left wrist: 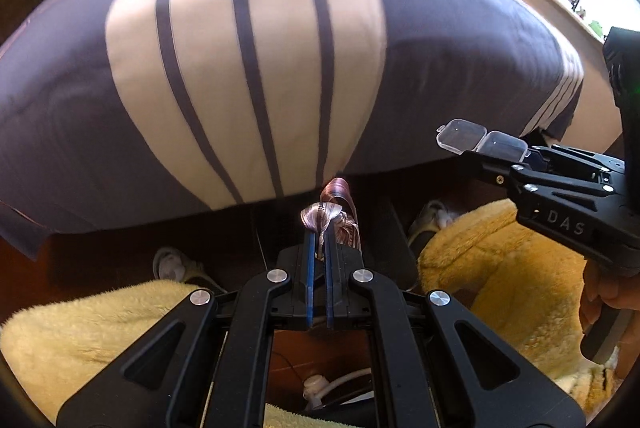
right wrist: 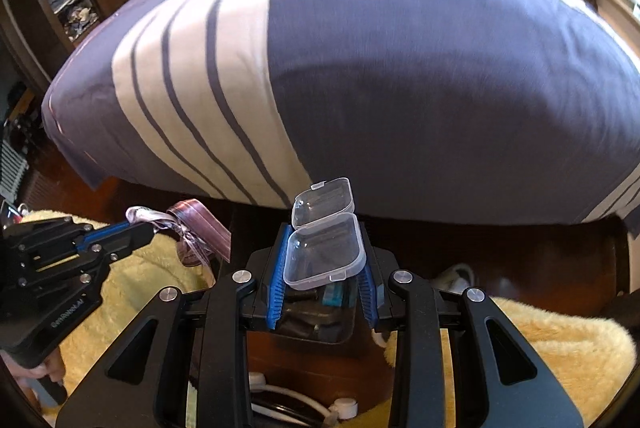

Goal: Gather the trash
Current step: 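Carry the case and ribbon down to the bin and open both tools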

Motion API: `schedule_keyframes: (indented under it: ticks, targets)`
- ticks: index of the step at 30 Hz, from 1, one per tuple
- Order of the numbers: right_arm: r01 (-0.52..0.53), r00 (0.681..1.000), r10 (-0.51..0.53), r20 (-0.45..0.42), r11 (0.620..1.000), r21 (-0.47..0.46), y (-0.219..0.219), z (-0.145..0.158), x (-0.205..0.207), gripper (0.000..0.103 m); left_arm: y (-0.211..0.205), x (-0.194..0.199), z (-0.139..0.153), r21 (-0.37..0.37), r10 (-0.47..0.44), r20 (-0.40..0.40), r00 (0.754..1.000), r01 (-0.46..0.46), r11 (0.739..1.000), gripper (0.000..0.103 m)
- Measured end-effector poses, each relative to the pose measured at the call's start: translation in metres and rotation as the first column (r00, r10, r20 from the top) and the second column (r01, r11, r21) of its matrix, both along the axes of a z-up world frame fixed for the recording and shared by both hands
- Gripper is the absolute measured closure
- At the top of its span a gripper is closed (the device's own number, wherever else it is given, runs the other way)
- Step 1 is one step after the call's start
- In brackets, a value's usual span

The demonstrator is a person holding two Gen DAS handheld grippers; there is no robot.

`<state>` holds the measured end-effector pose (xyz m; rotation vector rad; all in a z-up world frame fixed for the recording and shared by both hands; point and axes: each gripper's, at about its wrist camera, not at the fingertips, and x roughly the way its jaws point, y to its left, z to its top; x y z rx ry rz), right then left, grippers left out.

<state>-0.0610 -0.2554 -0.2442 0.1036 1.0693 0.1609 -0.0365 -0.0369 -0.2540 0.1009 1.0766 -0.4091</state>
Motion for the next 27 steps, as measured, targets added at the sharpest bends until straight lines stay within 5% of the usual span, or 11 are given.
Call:
schedule_keyframes:
  ticks: [19,27]
  targets:
    - [0.036,0.970,-0.013,-0.242,0.995,0.090,0.006,-0.084,0.033,0.071,-0.016,0.027,-0.085,0.008,-0.043,-0.227,0.973,0.046,0.999,0.100]
    - [0.035,0.965,-0.008,-0.262,0.994,0.101,0.012,-0.093,0.044,0.063,-0.015,0.034,-0.093,0.032,-0.027,-0.255,0.966,0.036,0.999,0.080]
